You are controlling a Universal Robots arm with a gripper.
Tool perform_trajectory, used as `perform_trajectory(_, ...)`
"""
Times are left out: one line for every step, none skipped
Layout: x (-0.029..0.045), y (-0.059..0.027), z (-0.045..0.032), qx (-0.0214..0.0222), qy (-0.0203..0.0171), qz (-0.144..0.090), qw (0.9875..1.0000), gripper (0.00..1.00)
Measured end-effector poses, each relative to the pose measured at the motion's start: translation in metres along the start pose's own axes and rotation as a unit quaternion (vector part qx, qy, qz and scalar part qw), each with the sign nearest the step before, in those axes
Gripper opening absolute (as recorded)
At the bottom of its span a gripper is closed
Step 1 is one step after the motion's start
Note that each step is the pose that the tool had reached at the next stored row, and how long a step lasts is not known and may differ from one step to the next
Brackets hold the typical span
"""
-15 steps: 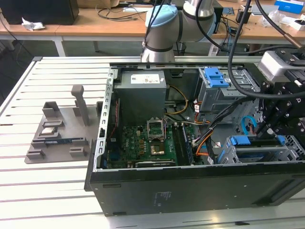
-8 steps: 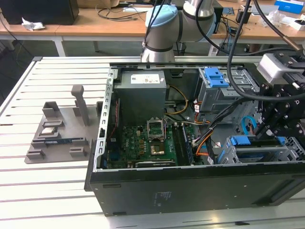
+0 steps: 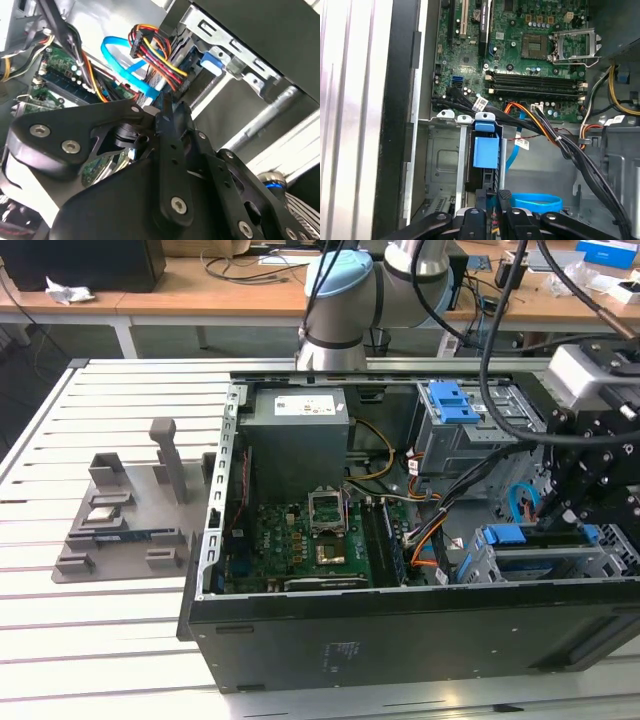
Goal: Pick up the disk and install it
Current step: 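Insert the second disk wire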
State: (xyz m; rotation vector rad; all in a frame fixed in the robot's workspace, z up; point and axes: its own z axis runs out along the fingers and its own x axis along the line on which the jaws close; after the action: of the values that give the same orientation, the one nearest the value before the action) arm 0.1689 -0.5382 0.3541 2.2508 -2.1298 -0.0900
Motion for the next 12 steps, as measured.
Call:
perform_trajectory(-0.0017, 0.0004, -0.0067, 0.0, 0.0001, 0.0, 1.0, 0.22)
perform_trajectory(-0.0023, 0.0008, -0.0136, 0.0, 0.0001, 0.0, 1.0, 0.11)
perform_trajectory(-0.0028, 0.0013, -0.0219, 0.0, 0.0001, 0.0, 1.0, 0.11)
perform_trajectory(-0.0029, 0.0017, -0.0262, 0.0, 0.0, 0.0, 1.0, 0.11)
perform_trajectory(-0.0029, 0.0019, -0.0296, 0.0, 0.0, 0.0, 1.0, 0.11)
perform_trajectory(-0.003, 0.0021, -0.0323, 0.0, 0.0001, 0.0, 1.0, 0.11)
perform_trajectory(-0.003, 0.0021, -0.0331, 0.0, 0.0, 0.0, 1.0, 0.11)
perform_trajectory(-0.003, 0.0021, -0.0332, 0.0, -0.0001, 0.0, 1.0, 0.11)
perform_trajectory(-0.003, 0.0022, -0.0335, 0.0, 0.0, 0.0, 1.0, 0.11)
perform_trajectory(-0.003, 0.0022, -0.0335, 0.0, 0.0, 0.0, 1.0, 0.11)
perform_trajectory(-0.003, 0.0022, -0.0335, 0.0, 0.0, 0.0, 1.0, 0.11)
perform_trajectory(-0.003, 0.0022, -0.0335, 0.0, 0.0, 0.0, 1.0, 0.11)
